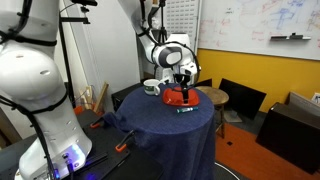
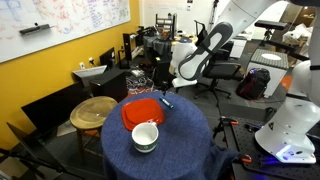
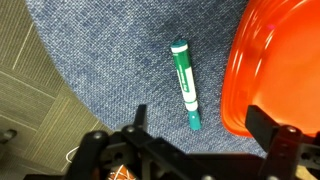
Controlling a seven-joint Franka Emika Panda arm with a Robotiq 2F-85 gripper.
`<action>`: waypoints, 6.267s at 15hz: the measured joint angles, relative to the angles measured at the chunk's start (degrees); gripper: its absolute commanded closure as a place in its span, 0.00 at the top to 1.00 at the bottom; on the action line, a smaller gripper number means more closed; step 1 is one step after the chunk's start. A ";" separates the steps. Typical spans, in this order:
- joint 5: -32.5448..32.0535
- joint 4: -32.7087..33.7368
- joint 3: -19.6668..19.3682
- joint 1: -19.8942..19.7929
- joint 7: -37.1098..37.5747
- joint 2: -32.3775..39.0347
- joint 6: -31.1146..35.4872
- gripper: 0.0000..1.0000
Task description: Place the marker inside the green and white mug
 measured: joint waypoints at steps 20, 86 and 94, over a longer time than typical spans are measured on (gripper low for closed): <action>4.88 9.66 -1.32 1.62 -1.03 13.48 -0.06 0.48; -25.88 4.04 -47.56 59.93 35.31 8.63 1.10 0.05; -25.69 4.35 -51.18 69.23 40.68 12.22 -1.90 0.05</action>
